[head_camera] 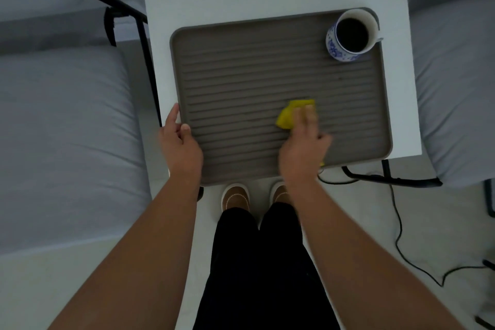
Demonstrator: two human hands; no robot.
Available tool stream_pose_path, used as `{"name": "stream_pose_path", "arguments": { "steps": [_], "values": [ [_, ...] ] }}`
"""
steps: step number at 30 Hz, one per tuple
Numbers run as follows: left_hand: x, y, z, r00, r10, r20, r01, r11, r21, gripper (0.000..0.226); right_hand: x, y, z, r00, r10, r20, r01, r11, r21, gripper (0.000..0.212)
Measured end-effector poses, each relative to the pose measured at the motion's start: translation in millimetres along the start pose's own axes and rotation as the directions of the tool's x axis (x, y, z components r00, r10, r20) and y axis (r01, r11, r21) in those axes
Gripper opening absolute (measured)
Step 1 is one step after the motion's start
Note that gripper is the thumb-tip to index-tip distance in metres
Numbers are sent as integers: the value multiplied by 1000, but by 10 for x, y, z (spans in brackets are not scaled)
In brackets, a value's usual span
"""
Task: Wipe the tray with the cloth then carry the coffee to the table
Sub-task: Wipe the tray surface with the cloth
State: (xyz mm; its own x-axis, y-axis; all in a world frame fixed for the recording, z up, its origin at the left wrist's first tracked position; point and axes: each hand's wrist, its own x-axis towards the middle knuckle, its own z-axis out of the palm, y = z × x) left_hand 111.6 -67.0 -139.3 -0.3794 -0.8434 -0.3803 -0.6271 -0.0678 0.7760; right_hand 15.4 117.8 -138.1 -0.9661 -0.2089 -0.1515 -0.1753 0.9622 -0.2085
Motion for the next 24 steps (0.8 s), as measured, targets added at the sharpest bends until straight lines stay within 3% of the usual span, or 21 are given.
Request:
{"name": "stream_pose_path", "arguments": {
  "steps": [2,5,8,10,13,17,20,22,24],
  "values": [
    [8,-7,-3,1000,-8,7,8,1000,-5,46,-298,-345,74,973,-206,104,209,978,-17,66],
    [19,-10,-10,1000,-3,6,3,1000,4,47,-518,-560,58,926,-340,166,326,940,106,68],
    [13,-6,-17,1000,11,16,-11,1000,5,47,-352,-413,-29,842,-506,186,505,861,56,68],
    [6,7,-24,1000,-2,28,2,1000,-1,47,-153,-191,-112,857,-485,175,490,871,13,62],
    [-4,9,-36,999,-7,41,7,1000,13,47,4,200,-239,947,-290,134,296,955,-19,60],
    [-1,4,-36,999,4,46,-4,1000,-1,47,-8,160,-229,995,-91,36,91,996,-2,54],
    [5,-11,-35,999,-6,40,7,1000,-11,46,-122,-339,-133,967,-237,94,234,971,40,59],
    [4,2,-34,999,-8,35,9,1000,-11,47,-261,-649,-72,902,-414,124,413,910,36,62],
    [-1,24,-43,999,-7,46,8,1000,-28,47,-354,-808,-36,853,-499,149,499,866,45,56]
  ]
}}
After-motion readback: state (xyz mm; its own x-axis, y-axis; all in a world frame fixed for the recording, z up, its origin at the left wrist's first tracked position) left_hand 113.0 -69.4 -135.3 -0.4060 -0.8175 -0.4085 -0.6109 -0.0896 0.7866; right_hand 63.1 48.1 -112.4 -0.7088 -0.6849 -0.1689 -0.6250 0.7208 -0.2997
